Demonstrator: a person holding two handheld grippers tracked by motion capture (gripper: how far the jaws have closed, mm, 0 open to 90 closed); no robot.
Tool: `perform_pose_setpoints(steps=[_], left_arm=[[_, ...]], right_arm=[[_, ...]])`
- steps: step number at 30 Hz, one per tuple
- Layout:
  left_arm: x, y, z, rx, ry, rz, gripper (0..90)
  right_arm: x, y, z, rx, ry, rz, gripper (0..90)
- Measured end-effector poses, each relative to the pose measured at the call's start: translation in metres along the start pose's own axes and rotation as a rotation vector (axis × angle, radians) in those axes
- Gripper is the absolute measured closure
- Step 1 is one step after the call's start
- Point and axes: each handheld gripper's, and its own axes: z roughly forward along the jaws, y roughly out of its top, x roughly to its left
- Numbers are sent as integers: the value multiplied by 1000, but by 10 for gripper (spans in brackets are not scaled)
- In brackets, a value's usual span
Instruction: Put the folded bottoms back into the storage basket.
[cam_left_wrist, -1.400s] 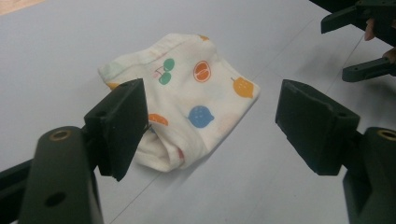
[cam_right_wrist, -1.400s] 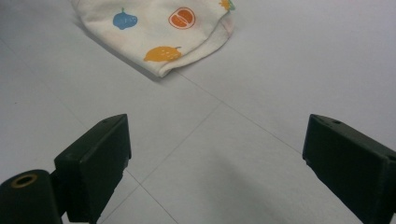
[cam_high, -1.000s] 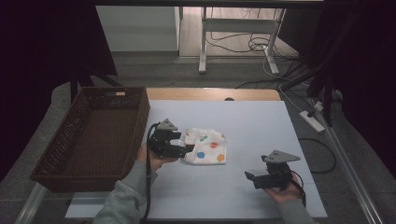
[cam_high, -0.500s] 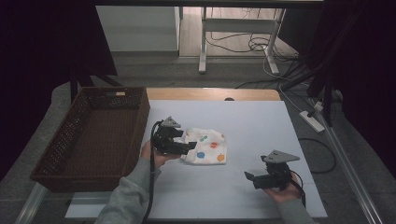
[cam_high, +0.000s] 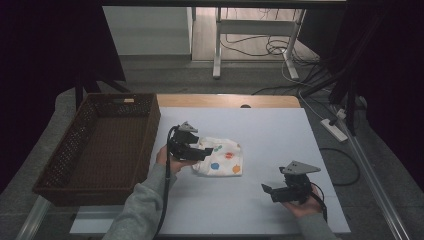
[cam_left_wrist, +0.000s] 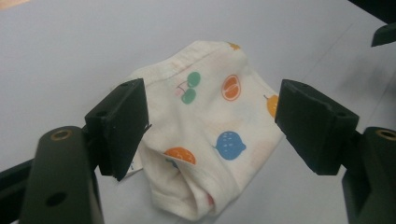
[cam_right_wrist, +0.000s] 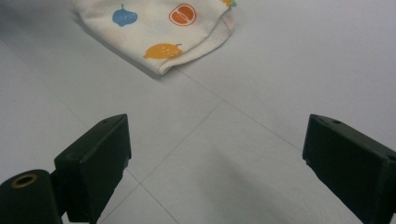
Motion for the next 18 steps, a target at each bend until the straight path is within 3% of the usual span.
perform_pose_setpoints(steps=[18], left_arm=[[13,13,28,45,18,-6,251]], right_arm=[[0,0,1,6,2,-3,79]])
